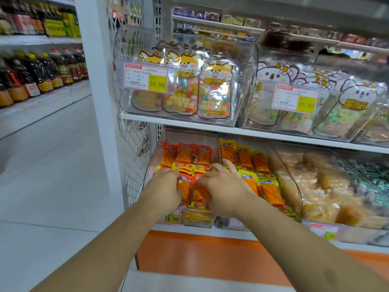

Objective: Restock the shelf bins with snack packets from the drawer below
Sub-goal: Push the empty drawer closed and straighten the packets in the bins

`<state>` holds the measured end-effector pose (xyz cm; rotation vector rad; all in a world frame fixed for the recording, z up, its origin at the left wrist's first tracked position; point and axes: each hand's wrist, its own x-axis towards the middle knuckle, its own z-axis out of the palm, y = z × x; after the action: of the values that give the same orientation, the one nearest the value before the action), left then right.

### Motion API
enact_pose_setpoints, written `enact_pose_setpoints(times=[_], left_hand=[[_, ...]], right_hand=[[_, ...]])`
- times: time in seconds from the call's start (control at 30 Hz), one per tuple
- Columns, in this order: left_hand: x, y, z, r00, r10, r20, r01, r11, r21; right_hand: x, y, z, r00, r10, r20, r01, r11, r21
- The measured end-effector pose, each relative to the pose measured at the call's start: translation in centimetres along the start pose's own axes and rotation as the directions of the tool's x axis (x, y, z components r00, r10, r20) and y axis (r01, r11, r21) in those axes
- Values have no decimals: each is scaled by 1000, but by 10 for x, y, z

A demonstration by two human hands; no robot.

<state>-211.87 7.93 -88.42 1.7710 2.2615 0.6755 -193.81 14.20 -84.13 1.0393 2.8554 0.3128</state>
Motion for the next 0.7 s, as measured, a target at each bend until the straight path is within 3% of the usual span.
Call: enact_pose_setpoints(times=[0.17, 0.33, 0.47, 0.53, 0.7], left_hand=[[16, 5, -2, 999, 2, 45, -5, 998, 62], [33, 1, 5, 987, -8, 159, -11, 993, 118], [34, -4, 10, 987, 8, 163, -26, 993, 112], [32, -3, 8, 990, 18, 139, -30, 996, 87], [12, 5, 3, 994, 86, 71, -89, 995, 36]], right_hand=[[17, 3, -1, 990, 132, -42, -131, 991, 26], [43, 6, -5, 984, 150, 93, -143, 987, -71], [46, 6, -5, 979, 149, 140, -134, 985, -111], [43, 6, -5, 985, 146, 93, -141, 988, -62], [2, 4, -2, 969, 159, -190, -116, 968, 222]])
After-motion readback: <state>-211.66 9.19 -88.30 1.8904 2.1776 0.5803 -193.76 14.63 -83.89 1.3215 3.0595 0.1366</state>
